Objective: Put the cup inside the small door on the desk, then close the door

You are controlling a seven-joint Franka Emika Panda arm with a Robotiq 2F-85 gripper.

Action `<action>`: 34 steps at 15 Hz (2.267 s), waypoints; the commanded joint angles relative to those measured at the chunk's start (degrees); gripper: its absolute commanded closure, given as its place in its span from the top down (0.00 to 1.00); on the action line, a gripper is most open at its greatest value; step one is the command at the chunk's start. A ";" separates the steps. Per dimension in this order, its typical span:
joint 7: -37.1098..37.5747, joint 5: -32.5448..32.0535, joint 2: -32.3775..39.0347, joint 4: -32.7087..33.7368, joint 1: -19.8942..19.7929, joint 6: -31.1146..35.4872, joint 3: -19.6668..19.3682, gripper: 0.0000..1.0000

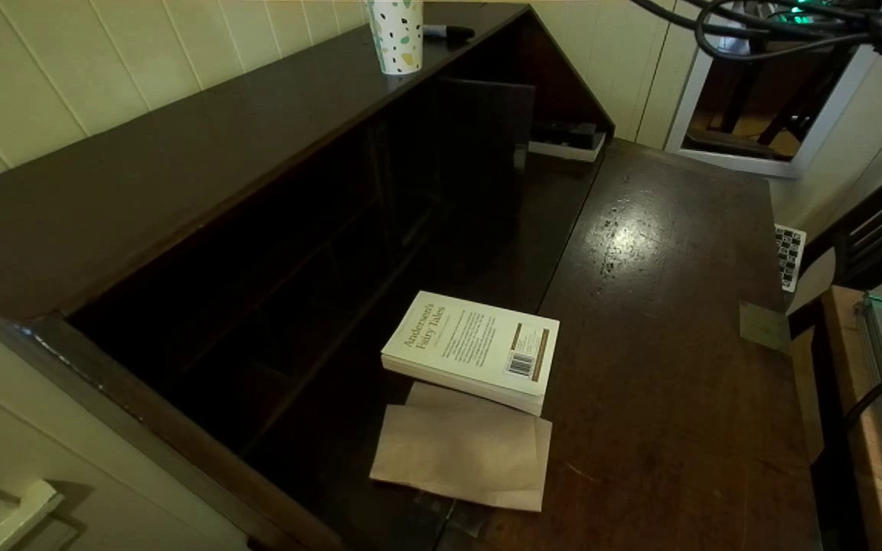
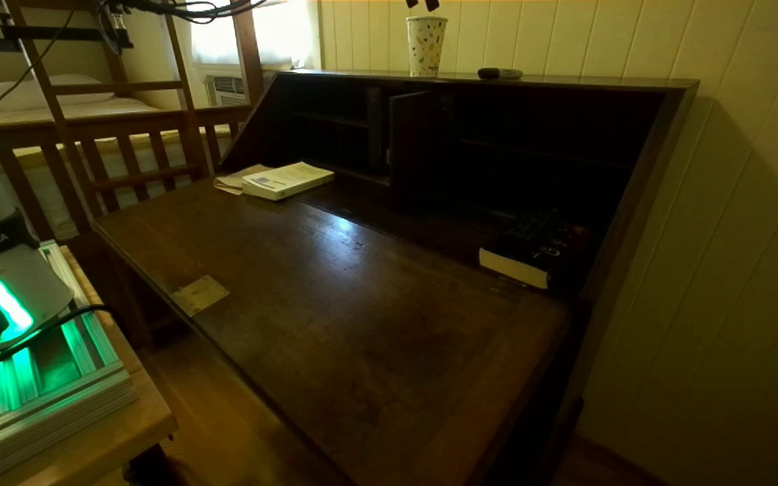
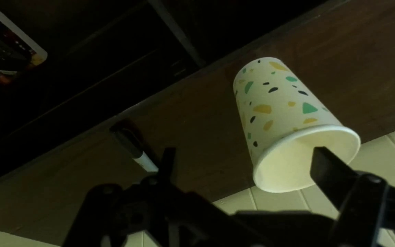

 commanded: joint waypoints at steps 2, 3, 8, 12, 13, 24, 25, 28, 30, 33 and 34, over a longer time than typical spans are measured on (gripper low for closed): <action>0.91 1.52 4.75 5.71 0.96 -0.06 -0.67 1.00; 1.25 1.26 5.31 6.39 1.13 -0.29 -0.71 1.00; 1.06 1.18 7.16 7.95 1.60 -0.87 -0.61 0.68; 1.07 1.32 7.11 7.69 1.80 -1.44 -0.60 0.40; 1.09 1.27 6.91 7.39 1.82 -1.37 -0.63 0.32; -4.66 4.89 -2.77 -0.65 1.39 -6.01 0.49 0.01; -5.93 5.56 -4.26 -1.94 1.37 -6.74 0.60 0.01; -9.96 7.75 -8.97 -6.21 1.58 -8.83 0.74 0.01; -11.66 7.35 -11.52 -9.42 2.13 -9.82 0.70 0.01; -13.22 6.54 -14.40 -14.42 3.11 -11.11 0.90 0.01; -13.23 5.21 -14.81 -15.94 3.44 -9.94 1.02 0.01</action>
